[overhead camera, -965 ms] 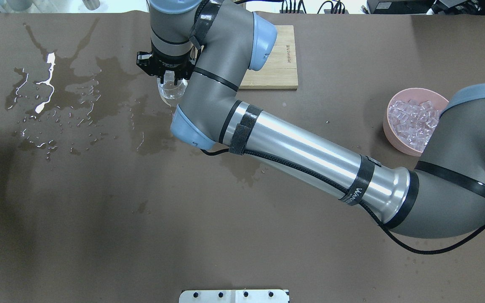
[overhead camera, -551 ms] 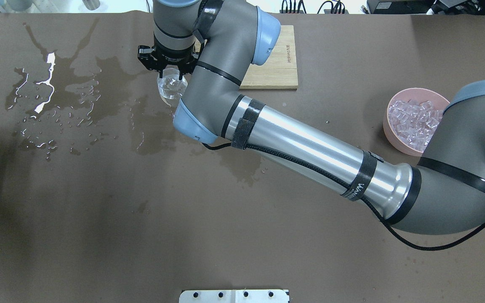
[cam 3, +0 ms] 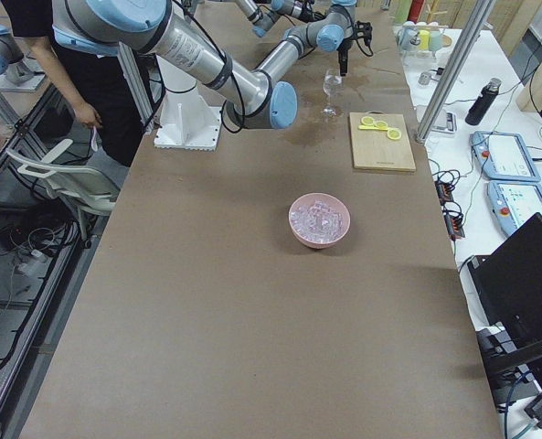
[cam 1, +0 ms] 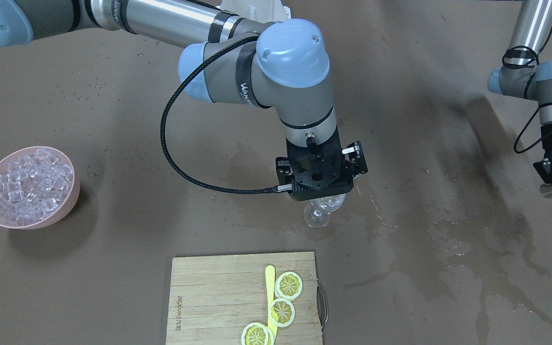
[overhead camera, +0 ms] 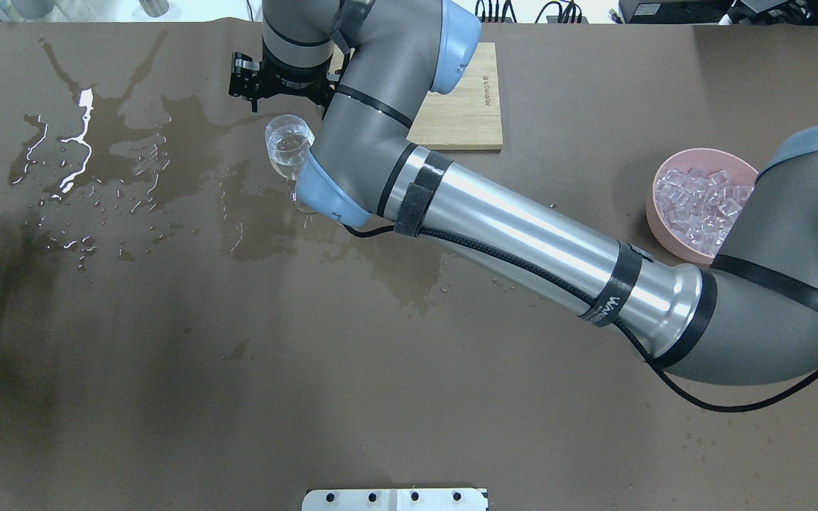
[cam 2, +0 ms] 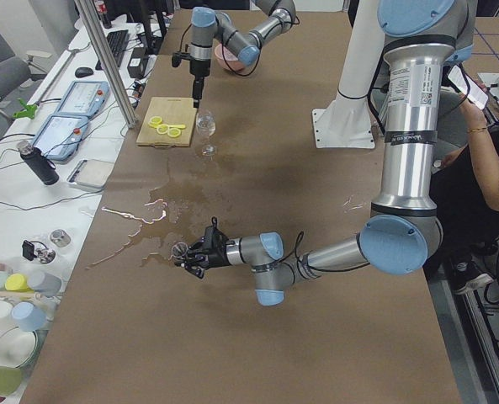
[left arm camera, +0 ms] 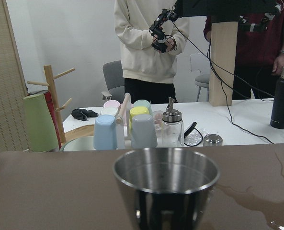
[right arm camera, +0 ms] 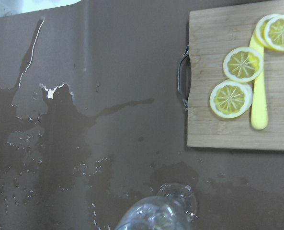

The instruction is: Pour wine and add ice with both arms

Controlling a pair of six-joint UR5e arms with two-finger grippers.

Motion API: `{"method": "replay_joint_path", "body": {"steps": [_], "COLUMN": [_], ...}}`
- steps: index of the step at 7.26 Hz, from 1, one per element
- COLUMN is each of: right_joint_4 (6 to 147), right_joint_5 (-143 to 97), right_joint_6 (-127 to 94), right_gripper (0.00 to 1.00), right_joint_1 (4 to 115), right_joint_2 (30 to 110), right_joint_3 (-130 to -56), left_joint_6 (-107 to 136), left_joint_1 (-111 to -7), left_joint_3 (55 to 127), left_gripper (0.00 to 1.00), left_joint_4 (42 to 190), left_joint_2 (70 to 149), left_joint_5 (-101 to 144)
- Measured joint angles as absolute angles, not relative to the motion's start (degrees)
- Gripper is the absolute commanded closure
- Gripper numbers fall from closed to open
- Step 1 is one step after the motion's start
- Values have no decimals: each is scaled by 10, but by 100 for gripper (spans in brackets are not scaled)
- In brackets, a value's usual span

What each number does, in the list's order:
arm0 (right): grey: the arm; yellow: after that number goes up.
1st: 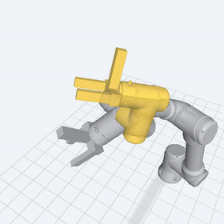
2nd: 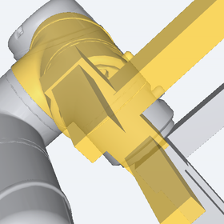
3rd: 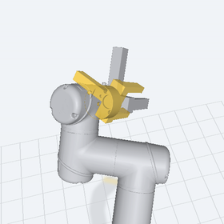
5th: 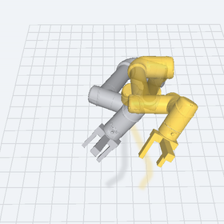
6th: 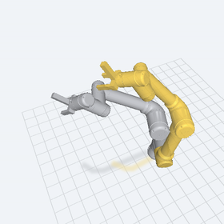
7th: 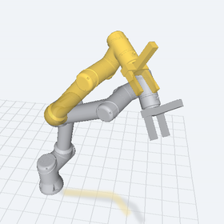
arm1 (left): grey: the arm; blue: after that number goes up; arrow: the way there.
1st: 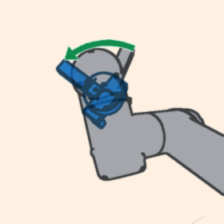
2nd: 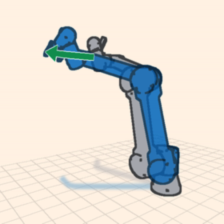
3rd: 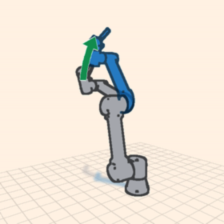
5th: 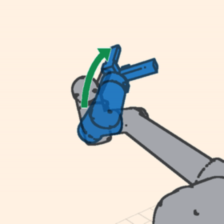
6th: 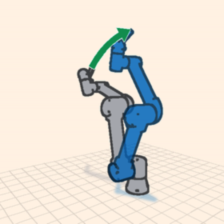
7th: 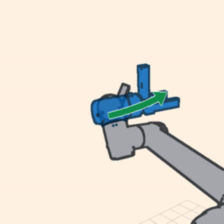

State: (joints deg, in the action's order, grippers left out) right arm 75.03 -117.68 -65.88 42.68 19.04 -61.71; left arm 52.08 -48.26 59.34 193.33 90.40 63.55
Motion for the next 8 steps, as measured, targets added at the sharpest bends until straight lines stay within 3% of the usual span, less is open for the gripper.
{"method": "replay_joint_path", "body": {"steps": [6,8], "right_joint_4": [755,755], "right_joint_5": [-1278,-1290], "right_joint_6": [-513,-466], "right_gripper": [0,0], "right_joint_1": [578,613], "right_joint_2": [338,414], "right_joint_3": [-672,-723], "left_joint_6": [522,523], "left_joint_1": [-447,-441], "left_joint_3": [580,580], "left_gripper": [91,91], "left_joint_4": [1932,1932], "left_joint_2": [910,912], "left_joint_5": [633,635]}}
